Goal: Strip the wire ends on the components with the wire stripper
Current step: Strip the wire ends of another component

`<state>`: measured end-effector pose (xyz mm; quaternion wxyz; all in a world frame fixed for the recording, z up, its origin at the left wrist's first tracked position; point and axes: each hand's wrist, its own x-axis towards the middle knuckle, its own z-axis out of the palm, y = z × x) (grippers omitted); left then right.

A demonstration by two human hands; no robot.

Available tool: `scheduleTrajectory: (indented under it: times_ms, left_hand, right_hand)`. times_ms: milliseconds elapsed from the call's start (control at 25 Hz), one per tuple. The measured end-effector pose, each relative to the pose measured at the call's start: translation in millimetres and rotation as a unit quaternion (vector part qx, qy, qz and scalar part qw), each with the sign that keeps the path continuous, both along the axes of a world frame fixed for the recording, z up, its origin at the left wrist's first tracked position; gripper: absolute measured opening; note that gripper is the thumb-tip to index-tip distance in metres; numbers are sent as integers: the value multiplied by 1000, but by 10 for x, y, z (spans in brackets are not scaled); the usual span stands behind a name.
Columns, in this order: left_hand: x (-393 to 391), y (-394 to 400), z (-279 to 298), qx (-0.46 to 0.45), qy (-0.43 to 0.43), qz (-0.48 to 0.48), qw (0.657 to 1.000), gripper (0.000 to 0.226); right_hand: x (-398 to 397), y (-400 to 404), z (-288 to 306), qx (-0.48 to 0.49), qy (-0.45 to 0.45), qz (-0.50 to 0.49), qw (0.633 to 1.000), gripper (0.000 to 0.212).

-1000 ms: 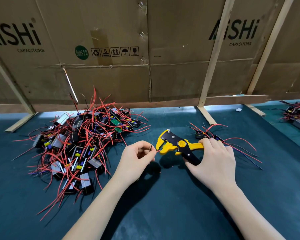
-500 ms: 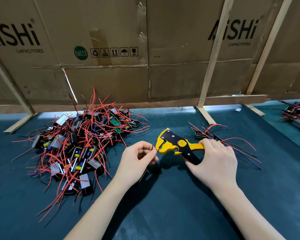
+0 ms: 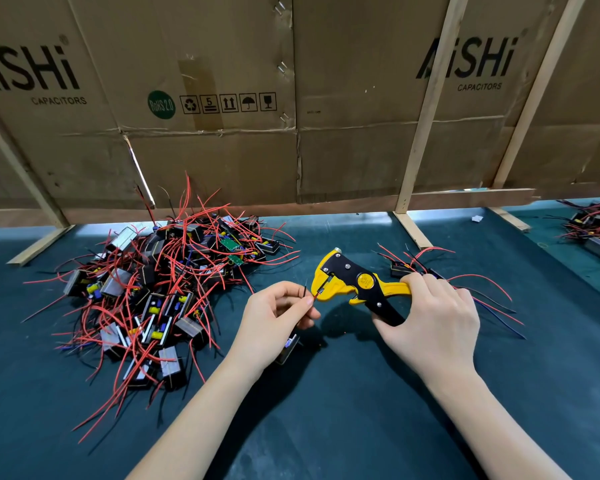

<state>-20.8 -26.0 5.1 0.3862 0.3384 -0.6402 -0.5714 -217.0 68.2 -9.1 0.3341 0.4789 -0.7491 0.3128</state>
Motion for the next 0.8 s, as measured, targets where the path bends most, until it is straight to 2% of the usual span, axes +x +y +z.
scheduleTrajectory:
  times_ms: [400, 800]
  left_hand:
    - [-2, -3, -25, -12, 10, -4, 1000, 7]
    - [-17, 0, -48, -14, 14, -7, 1000, 7]
  right_hand:
    - [15, -5, -31, 22, -23, -9, 999, 47]
    - [34, 0, -17, 3, -28, -1, 1000, 45]
